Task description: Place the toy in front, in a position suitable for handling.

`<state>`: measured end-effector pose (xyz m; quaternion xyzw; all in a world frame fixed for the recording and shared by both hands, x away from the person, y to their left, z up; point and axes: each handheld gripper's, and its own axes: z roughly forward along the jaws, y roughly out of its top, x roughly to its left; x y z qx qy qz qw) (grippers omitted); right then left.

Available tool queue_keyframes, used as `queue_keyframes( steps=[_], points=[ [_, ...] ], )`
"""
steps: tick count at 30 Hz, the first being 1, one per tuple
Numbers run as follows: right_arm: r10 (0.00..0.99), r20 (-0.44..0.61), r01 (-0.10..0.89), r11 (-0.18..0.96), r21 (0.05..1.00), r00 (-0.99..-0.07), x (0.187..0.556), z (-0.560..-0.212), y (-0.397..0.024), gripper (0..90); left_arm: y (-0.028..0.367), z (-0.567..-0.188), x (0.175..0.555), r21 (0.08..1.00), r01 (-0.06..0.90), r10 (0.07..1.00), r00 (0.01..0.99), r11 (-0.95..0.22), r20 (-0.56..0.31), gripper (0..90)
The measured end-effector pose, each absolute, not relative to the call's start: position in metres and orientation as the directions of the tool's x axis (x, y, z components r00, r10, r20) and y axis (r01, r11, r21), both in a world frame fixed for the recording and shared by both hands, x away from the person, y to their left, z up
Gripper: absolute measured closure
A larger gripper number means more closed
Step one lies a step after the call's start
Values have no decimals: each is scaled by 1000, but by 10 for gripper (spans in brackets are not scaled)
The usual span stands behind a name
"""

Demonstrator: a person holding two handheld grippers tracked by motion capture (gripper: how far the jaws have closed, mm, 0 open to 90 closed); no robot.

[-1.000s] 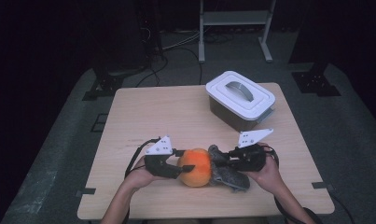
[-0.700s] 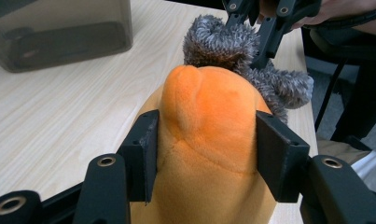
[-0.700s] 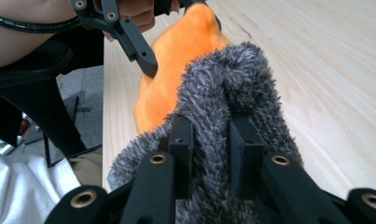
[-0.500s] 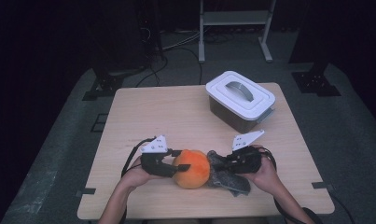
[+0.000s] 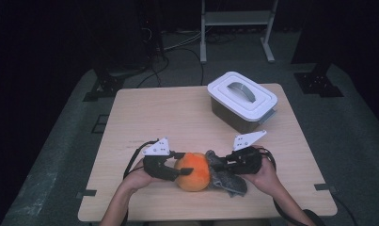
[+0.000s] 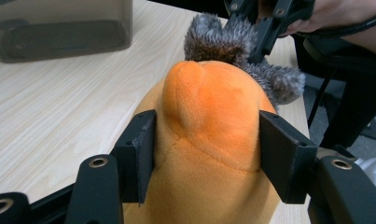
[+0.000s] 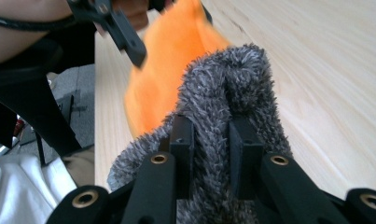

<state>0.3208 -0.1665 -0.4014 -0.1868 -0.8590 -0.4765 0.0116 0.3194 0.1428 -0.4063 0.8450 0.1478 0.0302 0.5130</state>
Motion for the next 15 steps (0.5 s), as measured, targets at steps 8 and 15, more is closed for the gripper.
queue_keyframes(
  steps=[8, 15],
  points=[
    [300, 206, 323, 420, 848, -931, 319, -392, -170, 740, 143, -410, 320, 887, 219, 270, 956, -407, -112, 384],
    [277, 215, 321, 428, 845, -936, 317, -396, -164, 739, 139, -411, 317, 888, 190, 251, 964, -418, -88, 374]
  ],
)
